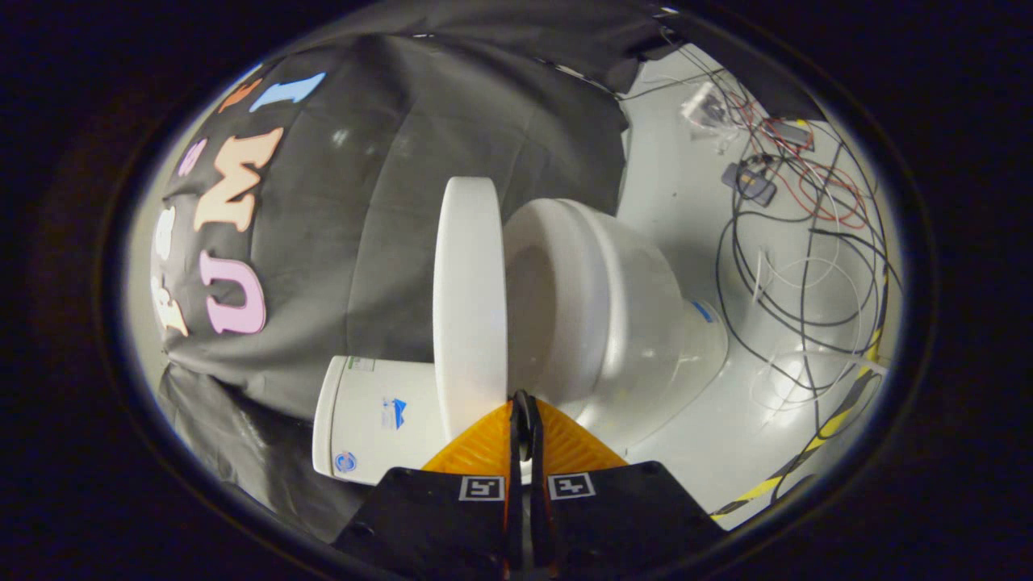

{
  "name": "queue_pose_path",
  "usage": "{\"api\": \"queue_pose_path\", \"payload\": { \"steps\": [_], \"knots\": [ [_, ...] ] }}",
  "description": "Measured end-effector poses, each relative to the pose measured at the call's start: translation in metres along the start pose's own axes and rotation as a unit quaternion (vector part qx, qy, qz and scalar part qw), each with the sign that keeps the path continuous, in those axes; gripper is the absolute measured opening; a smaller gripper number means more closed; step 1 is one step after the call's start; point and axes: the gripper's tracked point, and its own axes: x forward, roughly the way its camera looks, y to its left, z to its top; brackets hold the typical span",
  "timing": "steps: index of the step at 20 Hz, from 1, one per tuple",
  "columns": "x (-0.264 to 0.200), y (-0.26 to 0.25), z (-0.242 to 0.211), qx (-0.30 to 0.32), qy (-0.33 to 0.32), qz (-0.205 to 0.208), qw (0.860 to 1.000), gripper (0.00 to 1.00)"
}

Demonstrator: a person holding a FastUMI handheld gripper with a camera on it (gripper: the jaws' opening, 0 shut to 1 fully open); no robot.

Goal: Open the toilet lid.

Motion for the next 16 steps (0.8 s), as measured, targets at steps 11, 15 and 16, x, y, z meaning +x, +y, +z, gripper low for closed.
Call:
{"api": "queue_pose_path", "payload": {
  "steps": [11, 15, 16],
  "knots": [
    [-0.016, 0.08, 0.003, -0.074, -0.041, 0.027, 0.996, 0.05],
    [-0.02, 0.103, -0.002, -0.113, -0.05, 0.038, 0.992, 0.05],
    [-0.02, 0.11, -0.003, -0.12, -0.053, 0.04, 0.991, 0.06]
  ]
}}
